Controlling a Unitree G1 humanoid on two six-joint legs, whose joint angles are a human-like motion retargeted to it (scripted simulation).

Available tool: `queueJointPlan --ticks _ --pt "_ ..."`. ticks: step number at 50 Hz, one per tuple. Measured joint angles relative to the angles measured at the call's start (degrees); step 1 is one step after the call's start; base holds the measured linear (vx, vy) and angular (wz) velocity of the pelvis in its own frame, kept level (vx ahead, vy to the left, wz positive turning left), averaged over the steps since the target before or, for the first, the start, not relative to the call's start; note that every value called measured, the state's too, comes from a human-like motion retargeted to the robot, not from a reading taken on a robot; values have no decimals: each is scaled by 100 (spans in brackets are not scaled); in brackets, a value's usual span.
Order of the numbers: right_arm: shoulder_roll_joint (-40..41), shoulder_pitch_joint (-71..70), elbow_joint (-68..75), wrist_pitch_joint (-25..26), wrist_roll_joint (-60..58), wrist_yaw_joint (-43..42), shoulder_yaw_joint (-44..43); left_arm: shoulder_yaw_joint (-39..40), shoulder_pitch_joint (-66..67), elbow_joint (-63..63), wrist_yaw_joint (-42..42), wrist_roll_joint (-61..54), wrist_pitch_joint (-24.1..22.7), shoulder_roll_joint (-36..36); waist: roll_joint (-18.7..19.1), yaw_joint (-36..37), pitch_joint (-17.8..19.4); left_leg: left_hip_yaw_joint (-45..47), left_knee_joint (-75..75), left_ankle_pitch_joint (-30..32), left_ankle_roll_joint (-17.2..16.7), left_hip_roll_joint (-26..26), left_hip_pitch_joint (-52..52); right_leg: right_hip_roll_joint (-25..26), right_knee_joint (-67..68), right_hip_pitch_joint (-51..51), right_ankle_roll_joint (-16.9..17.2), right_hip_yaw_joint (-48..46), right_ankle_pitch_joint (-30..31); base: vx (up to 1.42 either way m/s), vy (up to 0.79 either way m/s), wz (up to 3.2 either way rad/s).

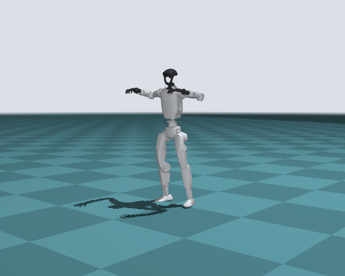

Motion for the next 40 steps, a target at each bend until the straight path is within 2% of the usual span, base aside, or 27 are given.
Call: queueJointPlan --ticks 22,40 --pt "-33 341 26 -15 -163 -114 -553 -95 -194 -14 -7 106 -15 61 -30 36 -19 101 17 -46 22 -26 54 -12 -81 35 0 98 5 0 0 0" --pt "-88 300 -44 4 -83 -12 -425 -71 -249 6 -11 93 19 145 -11 66 -40 72 26 -84 37 -66 59 -57 -81 62 0 84 -6 0 0 0"
